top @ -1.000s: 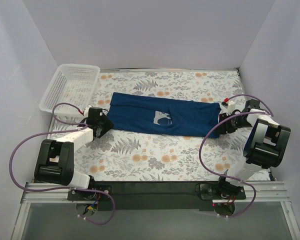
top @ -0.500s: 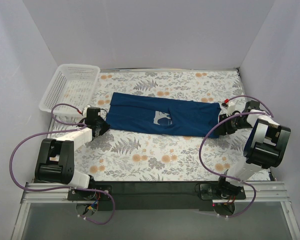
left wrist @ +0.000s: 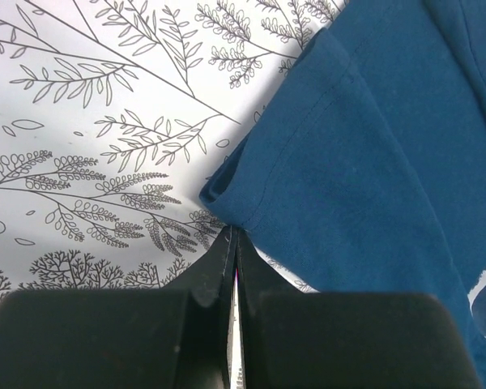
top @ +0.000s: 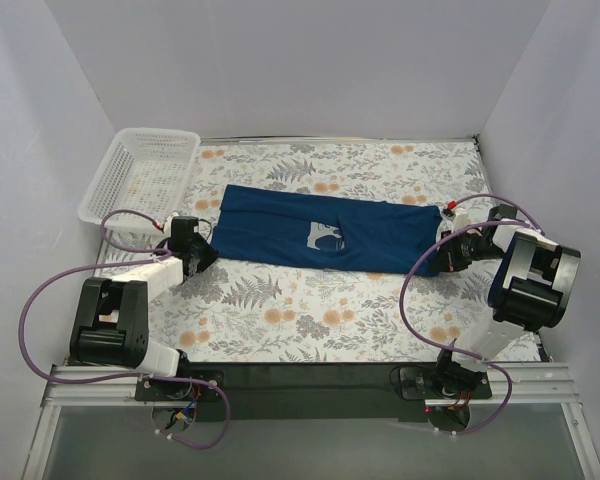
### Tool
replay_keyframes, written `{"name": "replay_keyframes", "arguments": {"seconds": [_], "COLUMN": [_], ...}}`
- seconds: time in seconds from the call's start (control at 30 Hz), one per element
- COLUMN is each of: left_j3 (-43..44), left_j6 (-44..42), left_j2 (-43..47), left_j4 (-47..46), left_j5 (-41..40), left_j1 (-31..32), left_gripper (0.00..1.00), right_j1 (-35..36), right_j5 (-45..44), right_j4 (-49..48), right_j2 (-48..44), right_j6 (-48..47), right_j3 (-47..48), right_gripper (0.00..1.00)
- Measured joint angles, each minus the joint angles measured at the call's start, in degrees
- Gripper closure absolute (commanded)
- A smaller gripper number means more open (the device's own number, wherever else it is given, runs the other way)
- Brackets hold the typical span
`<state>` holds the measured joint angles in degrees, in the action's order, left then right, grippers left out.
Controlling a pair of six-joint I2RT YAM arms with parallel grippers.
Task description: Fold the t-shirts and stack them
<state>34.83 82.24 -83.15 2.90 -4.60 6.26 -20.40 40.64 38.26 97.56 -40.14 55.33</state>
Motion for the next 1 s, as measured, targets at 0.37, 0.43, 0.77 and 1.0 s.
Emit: {"name": "replay_keyframes", "arguments": {"seconds": [0.37, 0.43, 0.77, 1.0], "left_j3": [-2.0, -2.6, -3.1, -0.5], "left_j6": [-0.1, 0.0, 1.2, 2.0], "left_j2": [2.3, 3.3, 3.8, -0.4], "left_j4": [-0.3, -0.3, -1.6, -2.8], "left_j5": [-0.2, -0.3, 2.9, 4.3], "left_j1": [-1.7, -1.7, -2.0, -2.0], "left_gripper": [1.00, 1.00, 0.50, 0.79], "right_j1": [-2.8, -3.3, -3.7, -3.7], "right_j5": [-1.7, -1.8, -1.6, -1.5], "right_j4": [0.7, 0.7, 0.9, 0.9], "right_j2": [-1.4, -1.6, -1.6, -1.6], "right_j6": [-1.3, -1.8, -2.4, -2.4], "right_j3": [0.0, 0.0, -0.4, -0.4], "right_gripper": [0.99, 0.99, 0.99, 0.99]}}
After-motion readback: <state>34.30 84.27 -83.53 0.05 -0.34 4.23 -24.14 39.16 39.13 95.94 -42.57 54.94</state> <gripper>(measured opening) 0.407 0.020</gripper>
